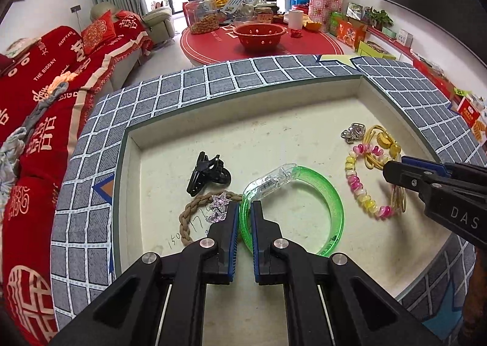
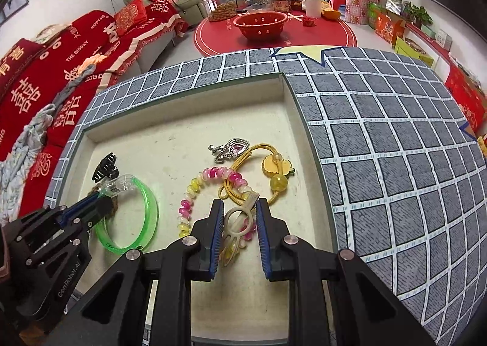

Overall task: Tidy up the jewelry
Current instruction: 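Open the right tool to drop the hair clip while the left tool releases the bangle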

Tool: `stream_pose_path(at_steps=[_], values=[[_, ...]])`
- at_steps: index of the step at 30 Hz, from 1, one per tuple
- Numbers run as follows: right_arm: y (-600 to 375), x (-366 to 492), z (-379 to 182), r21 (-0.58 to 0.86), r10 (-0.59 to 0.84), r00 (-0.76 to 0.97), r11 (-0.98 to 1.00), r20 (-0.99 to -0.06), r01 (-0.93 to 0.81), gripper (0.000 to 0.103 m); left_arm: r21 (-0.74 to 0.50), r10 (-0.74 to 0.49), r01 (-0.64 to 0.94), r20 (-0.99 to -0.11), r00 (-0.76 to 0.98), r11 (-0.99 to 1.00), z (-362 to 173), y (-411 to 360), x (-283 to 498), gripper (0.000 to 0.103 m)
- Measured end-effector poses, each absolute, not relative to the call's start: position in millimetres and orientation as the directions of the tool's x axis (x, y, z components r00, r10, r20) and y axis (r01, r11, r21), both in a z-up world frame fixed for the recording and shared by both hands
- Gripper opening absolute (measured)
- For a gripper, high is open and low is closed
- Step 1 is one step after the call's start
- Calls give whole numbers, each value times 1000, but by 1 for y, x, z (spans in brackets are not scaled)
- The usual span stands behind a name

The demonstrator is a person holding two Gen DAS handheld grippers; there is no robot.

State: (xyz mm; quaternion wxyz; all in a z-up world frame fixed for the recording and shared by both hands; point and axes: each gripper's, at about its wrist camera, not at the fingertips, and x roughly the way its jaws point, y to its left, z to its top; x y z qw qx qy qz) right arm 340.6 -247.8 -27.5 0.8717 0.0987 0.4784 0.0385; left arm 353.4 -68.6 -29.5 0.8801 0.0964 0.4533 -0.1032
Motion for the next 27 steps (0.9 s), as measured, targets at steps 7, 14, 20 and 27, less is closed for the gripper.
stream_pose_path(at_steps=[7,14,20,27], values=[[-248,339,-30,220,167,530,975,-831,37,28,95,-82,271,-815,574,958,-27,-71,351,21],[-248,335,-20,271,209,560,962,-802,29,67,92,-80,258,-806,586,962,-21,-66,349,21],[-256,327,-6,338,248,590,940,-768,46,78,103,-77,257,-791,607,961,-14,-67,342,21],[-259,315,4,369,267,604,928,-751,49,80,95,-75,239,-786,614,966,-7,-61,342,21]])
